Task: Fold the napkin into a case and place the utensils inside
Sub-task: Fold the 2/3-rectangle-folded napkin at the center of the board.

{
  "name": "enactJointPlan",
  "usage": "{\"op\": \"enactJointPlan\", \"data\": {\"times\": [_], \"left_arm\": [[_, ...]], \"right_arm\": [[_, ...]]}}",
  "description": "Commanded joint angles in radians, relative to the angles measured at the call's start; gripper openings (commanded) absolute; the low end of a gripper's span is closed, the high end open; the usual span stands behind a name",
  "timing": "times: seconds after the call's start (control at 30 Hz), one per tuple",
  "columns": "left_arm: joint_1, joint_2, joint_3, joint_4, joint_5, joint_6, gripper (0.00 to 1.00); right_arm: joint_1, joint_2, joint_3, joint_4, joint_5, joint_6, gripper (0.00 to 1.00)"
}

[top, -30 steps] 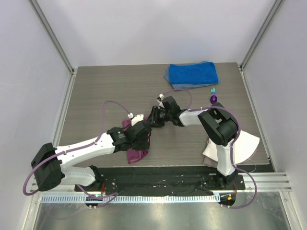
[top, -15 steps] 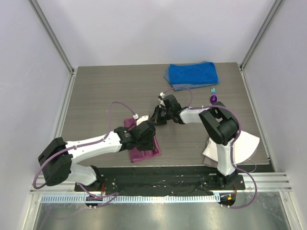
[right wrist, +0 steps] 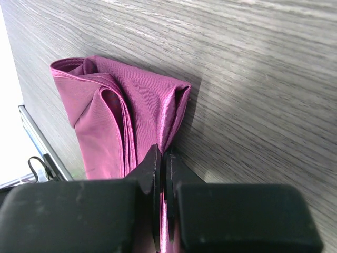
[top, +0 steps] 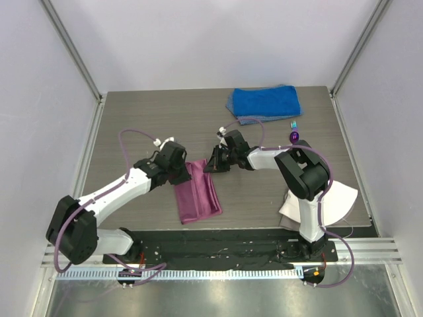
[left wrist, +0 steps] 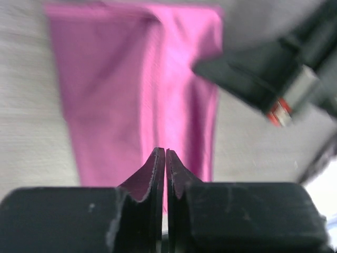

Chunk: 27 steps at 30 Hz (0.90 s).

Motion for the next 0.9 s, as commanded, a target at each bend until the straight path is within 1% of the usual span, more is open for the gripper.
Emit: {"op": "enactJointPlan", "data": {"times": [0.0,0.13,0.37,0.47,0.5,0.63,0.7,0.87], "left_arm": [[0.084,0.080,0.012,0.085,0.027,0.071,0.06],[0.115,0.213,0.028,0.146,0.029,0.085,0.05],[0.121,0.328,0.004,0.253,0.078,0.044,0.04],[0.121,0.345,-0.010,0.278,0.092,0.022,0.04],[0.121,0.345,-0.025,0.302,0.119,0.015,0.04],[0.120,0.356,-0.062,0.356,0.151,-0.014,0.03],[0.118,0.362,-0.068,0.365,0.159,-0.019,0.02],[0.120,0.352,-0.090,0.385,0.176,-0.030,0.02]], "right_arm": [[-0.001,-0.048,0.028,-0.052,0.043,-0.041,0.01],[0.003,-0.065,0.028,-0.061,0.051,-0.043,0.01],[0.025,-0.088,0.041,-0.089,0.068,-0.044,0.01],[0.037,-0.097,0.059,-0.104,0.078,-0.038,0.01],[0.048,-0.101,0.064,-0.112,0.095,-0.035,0.01],[0.063,-0.105,0.109,-0.178,0.132,0.005,0.01],[0.075,-0.111,0.116,-0.190,0.144,0.035,0.01],[0.097,-0.132,0.148,-0.242,0.218,0.045,0.01]]}}
